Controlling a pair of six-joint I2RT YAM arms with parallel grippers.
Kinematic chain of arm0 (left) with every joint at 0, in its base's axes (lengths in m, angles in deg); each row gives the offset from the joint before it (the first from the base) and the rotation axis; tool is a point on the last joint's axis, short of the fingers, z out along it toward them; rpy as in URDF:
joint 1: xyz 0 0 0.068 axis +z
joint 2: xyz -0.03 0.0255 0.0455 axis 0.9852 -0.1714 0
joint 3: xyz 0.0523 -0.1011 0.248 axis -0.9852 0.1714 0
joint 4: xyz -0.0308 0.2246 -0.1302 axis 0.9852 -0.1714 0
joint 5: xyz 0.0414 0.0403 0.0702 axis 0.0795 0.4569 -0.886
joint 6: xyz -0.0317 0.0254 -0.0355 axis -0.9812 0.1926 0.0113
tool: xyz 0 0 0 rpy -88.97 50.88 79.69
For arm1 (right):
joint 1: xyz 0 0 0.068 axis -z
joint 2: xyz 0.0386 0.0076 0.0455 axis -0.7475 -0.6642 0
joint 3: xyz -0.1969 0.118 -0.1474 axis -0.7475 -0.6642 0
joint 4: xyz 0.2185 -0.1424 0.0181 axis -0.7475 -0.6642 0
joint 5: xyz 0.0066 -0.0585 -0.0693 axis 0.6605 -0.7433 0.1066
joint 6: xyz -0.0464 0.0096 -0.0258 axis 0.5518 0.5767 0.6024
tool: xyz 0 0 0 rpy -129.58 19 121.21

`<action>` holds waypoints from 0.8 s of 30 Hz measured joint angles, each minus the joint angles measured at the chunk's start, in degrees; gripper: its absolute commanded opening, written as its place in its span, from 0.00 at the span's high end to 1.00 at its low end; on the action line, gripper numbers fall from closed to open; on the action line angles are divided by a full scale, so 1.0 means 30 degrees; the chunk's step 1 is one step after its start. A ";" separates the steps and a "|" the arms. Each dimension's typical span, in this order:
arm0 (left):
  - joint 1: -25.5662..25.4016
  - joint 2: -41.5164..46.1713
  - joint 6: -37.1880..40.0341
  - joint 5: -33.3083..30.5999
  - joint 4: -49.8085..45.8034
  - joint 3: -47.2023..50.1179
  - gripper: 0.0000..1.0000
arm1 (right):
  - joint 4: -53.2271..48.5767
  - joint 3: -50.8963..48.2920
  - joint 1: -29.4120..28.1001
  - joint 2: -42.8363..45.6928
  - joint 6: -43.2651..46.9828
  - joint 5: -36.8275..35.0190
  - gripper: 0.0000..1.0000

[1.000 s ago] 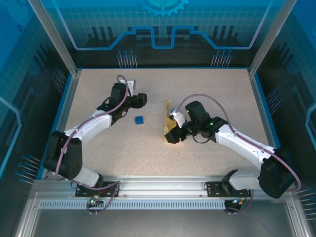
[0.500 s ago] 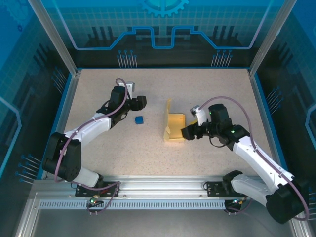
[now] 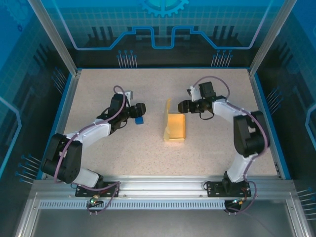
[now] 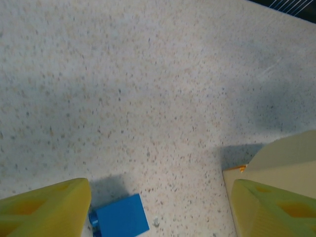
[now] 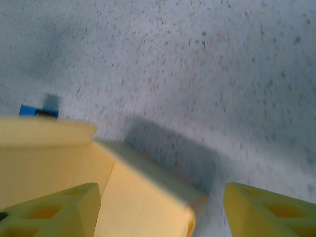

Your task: Fold the paper box

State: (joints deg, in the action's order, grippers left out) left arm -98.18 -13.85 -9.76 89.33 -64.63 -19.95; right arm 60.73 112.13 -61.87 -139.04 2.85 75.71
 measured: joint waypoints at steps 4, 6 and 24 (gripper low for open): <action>0.0000 0.0022 -0.0452 0.0299 0.0073 0.0525 0.24 | 0.0044 0.2106 0.0015 -0.2754 -0.0066 0.1086 0.37; 0.0000 0.0146 -0.0466 0.0350 0.0095 0.0648 0.24 | 0.0036 0.2375 0.0015 -0.3439 -0.0131 0.1632 0.38; 0.0000 0.0554 -0.0816 -0.0029 0.0510 0.1610 0.25 | 0.0051 -0.2652 0.0015 0.0131 -0.0423 0.3934 0.38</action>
State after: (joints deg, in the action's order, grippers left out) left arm -98.18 -12.19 -12.21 89.24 -63.10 -15.12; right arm 60.88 104.18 -61.83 -138.65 1.58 87.51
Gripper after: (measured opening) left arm 0.754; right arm 0.616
